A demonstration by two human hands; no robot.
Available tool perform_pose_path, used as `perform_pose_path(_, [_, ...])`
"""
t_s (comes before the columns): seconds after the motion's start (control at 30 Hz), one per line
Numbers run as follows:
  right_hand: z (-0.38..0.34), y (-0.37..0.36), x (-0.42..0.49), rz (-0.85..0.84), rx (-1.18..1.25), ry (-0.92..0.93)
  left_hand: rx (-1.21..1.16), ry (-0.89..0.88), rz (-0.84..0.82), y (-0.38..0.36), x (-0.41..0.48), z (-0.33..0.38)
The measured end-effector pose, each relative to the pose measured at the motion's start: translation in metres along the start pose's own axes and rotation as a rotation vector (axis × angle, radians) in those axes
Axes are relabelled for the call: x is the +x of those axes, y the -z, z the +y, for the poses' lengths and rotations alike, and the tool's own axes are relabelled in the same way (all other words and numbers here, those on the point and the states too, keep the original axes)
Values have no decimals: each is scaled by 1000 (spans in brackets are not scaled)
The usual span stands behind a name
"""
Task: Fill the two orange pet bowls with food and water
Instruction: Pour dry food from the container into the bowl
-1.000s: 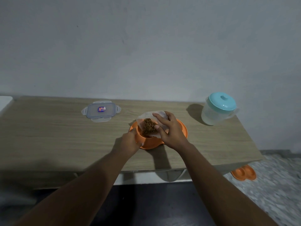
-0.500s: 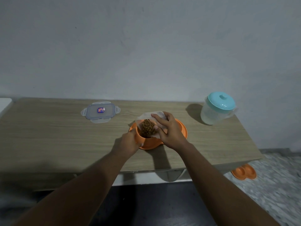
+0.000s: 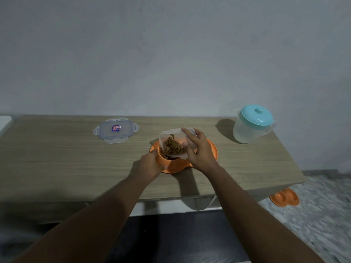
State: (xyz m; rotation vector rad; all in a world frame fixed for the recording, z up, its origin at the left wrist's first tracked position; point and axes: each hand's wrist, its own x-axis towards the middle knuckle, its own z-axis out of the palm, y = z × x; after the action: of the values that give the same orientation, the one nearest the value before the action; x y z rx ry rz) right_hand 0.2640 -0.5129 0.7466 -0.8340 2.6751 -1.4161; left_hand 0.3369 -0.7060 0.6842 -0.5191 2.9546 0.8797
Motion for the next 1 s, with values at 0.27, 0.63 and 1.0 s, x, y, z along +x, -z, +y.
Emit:
perform_pose_path(0.27, [7, 1, 3, 218, 370, -349, -27, -3, -33, 4, -2, 2])
perform_pose_path(0.63, [17, 9, 13, 253, 695, -718, -18, 13, -39, 2, -1, 1])
perform_pose_path(1.0, [-7, 3, 30, 66, 634, -557, -765, -7, -63, 71, 11, 22])
